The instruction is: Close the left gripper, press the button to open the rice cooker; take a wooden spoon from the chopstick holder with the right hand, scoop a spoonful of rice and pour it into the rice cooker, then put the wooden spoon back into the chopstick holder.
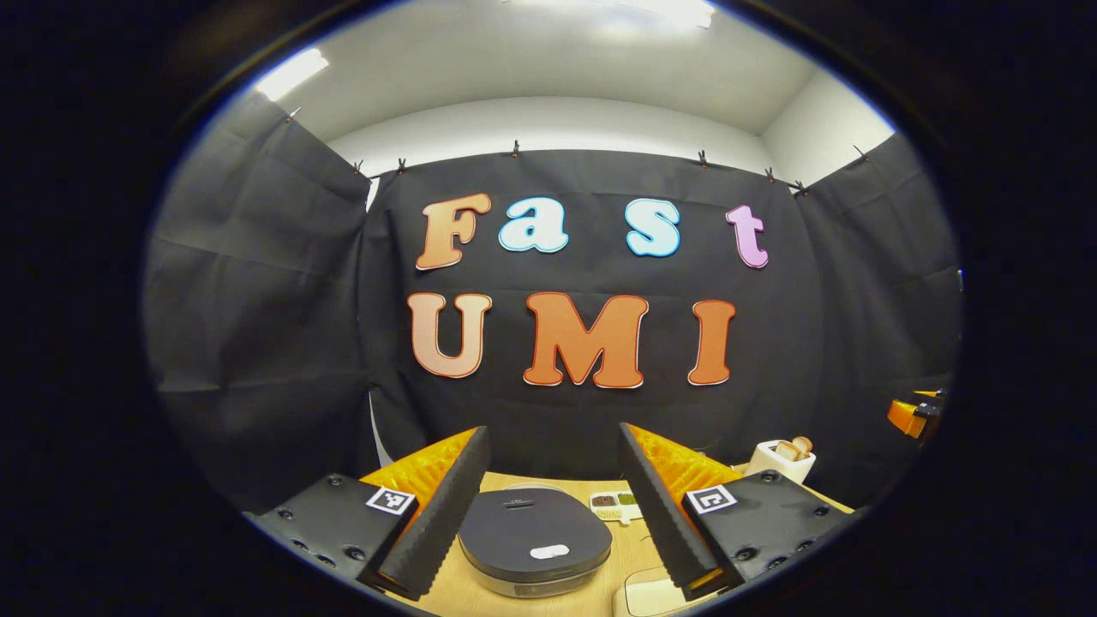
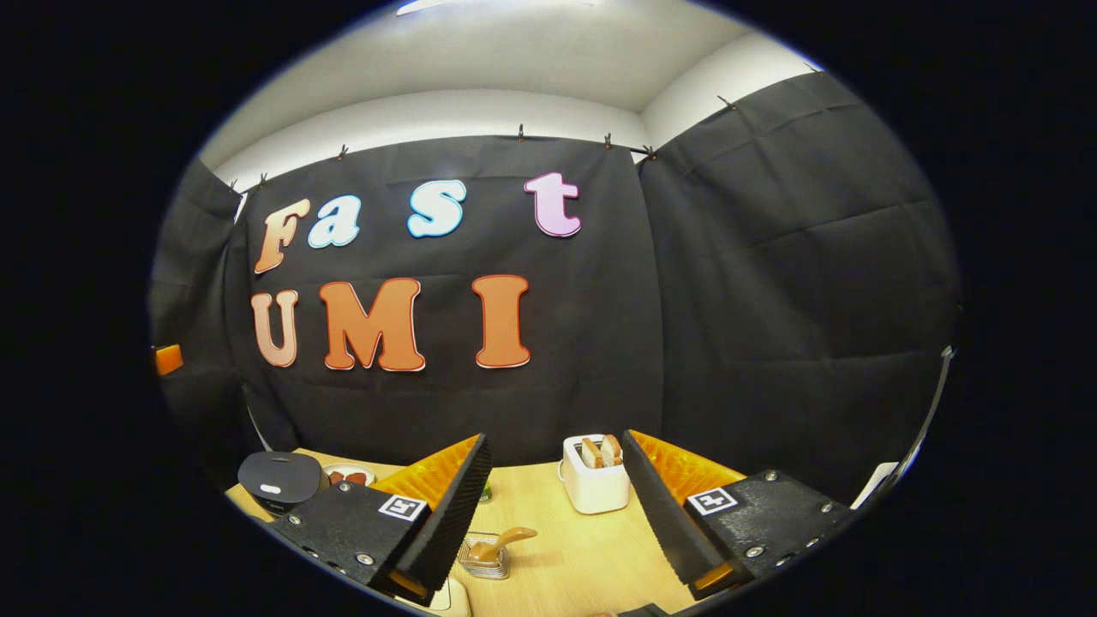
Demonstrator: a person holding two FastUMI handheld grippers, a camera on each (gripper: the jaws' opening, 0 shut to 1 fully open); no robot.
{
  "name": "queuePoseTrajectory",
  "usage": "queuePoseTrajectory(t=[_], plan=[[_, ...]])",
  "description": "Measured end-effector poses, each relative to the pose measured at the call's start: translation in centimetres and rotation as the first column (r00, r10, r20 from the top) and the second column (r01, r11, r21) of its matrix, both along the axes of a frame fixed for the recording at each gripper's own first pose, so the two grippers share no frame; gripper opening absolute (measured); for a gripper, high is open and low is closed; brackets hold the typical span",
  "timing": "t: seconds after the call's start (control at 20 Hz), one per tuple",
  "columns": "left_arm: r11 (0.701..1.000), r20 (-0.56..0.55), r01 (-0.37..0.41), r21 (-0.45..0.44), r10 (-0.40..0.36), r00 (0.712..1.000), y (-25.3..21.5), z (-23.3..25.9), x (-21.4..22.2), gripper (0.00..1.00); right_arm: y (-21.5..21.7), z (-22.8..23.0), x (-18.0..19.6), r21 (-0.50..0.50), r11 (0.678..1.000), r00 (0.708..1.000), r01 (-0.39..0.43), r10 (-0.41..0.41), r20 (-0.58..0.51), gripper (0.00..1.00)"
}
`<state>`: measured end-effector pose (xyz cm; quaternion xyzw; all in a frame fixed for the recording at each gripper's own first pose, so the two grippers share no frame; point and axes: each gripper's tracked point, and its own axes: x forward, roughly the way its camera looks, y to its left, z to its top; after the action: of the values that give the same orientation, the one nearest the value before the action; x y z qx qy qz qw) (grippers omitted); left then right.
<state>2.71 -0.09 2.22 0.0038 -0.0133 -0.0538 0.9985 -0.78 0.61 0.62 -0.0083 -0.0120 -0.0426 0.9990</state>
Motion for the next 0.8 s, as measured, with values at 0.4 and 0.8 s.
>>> queuePoseTrajectory(t=[0.4, 0.8], plan=[[0.999, -0.082, 0.037, 0.018, -0.035, 0.996, 0.2, -3.2, 1.2, 0.66, 1.8, -0.4, -0.1, -0.012, 1.0, 1.0, -0.023, 0.023, -0.019, 0.95], [0.997, -0.217, 0.071, 0.028, -0.063, 0.974, -0.5, -9.6, 2.9, 0.06, 1.4, -1.4, 0.4, -0.017, 1.0, 0.999, -0.01, 0.009, -0.047, 0.95]])
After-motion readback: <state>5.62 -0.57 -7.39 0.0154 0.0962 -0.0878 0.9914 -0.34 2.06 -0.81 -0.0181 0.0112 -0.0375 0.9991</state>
